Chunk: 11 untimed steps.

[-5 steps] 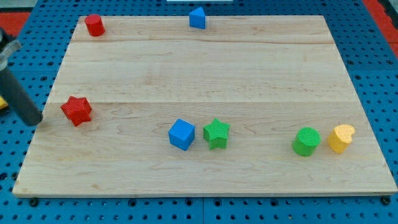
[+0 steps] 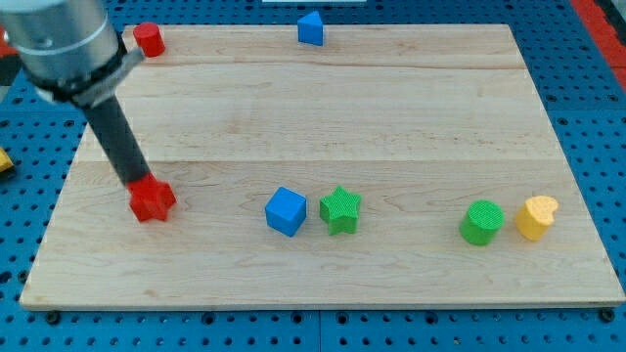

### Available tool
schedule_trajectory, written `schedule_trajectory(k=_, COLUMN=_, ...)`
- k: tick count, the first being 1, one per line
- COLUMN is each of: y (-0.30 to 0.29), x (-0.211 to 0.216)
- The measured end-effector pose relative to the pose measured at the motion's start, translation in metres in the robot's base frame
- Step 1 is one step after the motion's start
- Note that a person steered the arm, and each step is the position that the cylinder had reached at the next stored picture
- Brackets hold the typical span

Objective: Move the red star left to the blue cube

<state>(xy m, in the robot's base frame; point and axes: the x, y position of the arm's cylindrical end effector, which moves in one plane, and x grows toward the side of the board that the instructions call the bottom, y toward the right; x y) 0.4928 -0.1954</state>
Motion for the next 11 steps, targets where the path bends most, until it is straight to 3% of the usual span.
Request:
schedule_trajectory(k=2, y=-0.007, x=-0.059)
schedule_trajectory(k=4, y=-0.013, x=-0.059)
schedule_trajectory(k=8, y=0.322, x=-0.056)
schedule_trajectory(k=9, y=0.353, x=-0.056)
schedule_trajectory(k=11, y=0.364, x=-0.056)
